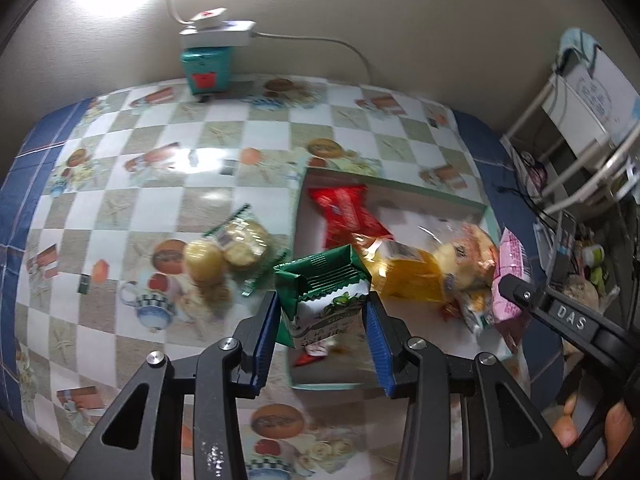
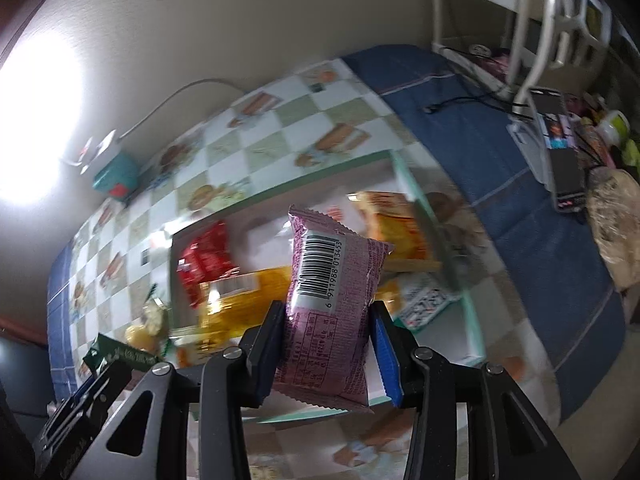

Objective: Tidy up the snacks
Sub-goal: 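Carry the biscuit box with the left gripper while the right carries the pink bag to the tray, then open both grippers to drop the biscuit box and pink bag in the tray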

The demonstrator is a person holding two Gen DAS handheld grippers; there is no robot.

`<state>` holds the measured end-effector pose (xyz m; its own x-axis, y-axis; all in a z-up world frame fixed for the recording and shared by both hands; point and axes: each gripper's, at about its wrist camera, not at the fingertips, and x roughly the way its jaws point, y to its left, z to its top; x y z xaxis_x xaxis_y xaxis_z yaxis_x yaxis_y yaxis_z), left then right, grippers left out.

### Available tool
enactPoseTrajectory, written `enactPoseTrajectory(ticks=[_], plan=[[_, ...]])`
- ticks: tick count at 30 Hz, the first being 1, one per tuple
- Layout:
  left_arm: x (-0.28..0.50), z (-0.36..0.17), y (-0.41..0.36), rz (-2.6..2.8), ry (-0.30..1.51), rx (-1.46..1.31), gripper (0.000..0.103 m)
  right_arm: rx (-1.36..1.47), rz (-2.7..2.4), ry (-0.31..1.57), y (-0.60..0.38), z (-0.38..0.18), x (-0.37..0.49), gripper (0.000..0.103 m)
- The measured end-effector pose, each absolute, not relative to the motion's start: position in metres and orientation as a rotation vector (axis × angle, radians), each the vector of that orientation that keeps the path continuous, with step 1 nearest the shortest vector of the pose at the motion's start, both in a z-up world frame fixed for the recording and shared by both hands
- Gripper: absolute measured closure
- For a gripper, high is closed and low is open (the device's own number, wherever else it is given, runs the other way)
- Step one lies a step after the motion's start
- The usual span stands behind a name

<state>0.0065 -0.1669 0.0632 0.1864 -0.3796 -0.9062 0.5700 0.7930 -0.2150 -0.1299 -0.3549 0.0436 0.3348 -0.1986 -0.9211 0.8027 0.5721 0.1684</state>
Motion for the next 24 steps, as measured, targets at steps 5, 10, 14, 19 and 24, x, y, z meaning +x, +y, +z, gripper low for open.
enactPoseTrajectory(ticks=[5, 10, 14, 19, 24], plan=[[-0.006, 0.061, -0.186, -0.721, 1.236, 0.179, 0.059, 0.713, -0.744, 1.032, -0.364, 0.042, -0.139, 0.057], [-0.021, 0.059, -0.203, -0.755, 1.238, 0.207, 0.059, 0.715, -0.746, 1.046, -0.368, 0.038, -0.141, 0.057], [-0.031, 0.06, -0.212, -0.789, 1.242, 0.213, 0.059, 0.724, -0.749, 1.06, -0.37, 0.033, -0.143, 0.057], [-0.04, 0.067, -0.221, -0.813, 1.202, 0.241, 0.059, 0.724, -0.744, 1.068, -0.371, 0.031, -0.142, 0.057], [-0.039, 0.056, -0.222, -0.793, 1.231, 0.255, 0.059, 0.728, -0.739, 1.085, -0.37, 0.027, -0.139, 0.057]])
